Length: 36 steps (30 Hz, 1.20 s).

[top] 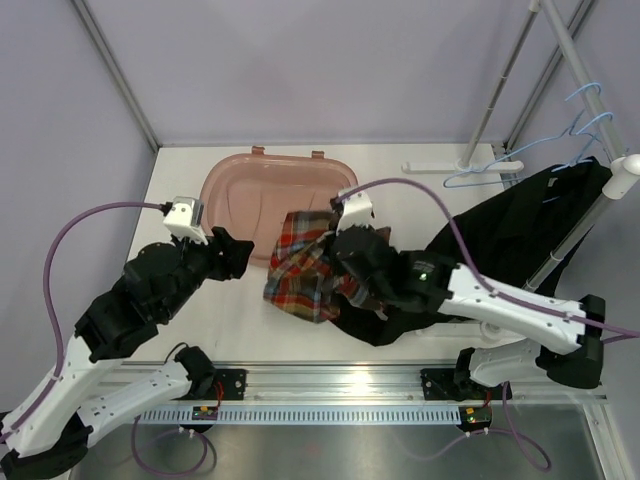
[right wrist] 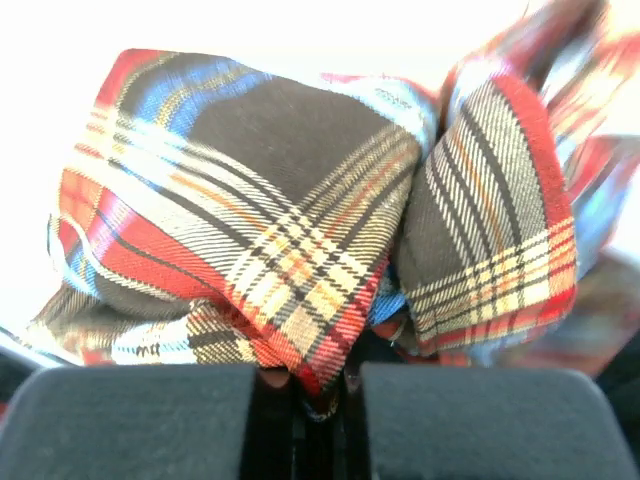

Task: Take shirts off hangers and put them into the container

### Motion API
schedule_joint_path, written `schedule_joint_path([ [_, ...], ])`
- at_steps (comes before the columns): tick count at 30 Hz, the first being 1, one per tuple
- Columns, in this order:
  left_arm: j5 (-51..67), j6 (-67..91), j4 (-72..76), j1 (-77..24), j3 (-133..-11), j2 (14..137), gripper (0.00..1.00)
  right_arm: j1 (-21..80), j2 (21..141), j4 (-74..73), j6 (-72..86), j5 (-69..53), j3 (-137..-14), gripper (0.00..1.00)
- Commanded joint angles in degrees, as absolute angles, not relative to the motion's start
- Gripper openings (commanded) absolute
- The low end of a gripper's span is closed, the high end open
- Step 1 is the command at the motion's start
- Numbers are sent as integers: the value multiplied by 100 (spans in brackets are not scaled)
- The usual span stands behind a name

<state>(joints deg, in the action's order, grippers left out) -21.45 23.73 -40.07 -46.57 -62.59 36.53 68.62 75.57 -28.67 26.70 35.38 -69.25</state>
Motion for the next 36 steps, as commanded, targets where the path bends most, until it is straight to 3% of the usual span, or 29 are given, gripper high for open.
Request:
schedule_joint_path([
  [1,-2417,2706,-4245,-4667,-6144,3551,61,6829,7224,-3295,1830,3998,-8294,0],
  [6,-2365,2953,-4271,-4676,-5845,3139,60,6094,7715,-2936,186,3072,-10137,0],
  [13,-2083,2891,-4307,-4667,-5758,2752,74,5081,9156,-2751,-1071,1250,-12758,0],
  [18,-1855,3041,-3570,-4676,-5003,2409,75,5036,10149,-2094,-2161,82,-13989,0],
  [24,-1434,3269,-2780,-4676,-4229,2232,75,4861,11335,-1233,-3374,-501,-15456,0],
  [29,-1116,3279,-2321,-4676,-3631,2364,73,4466,11426,-56,-3376,-1001,-15549,0],
  [36,-1134,3050,-2233,-4676,-3753,2689,72,3868,11742,1754,-2444,-1757,-15908,0],
])
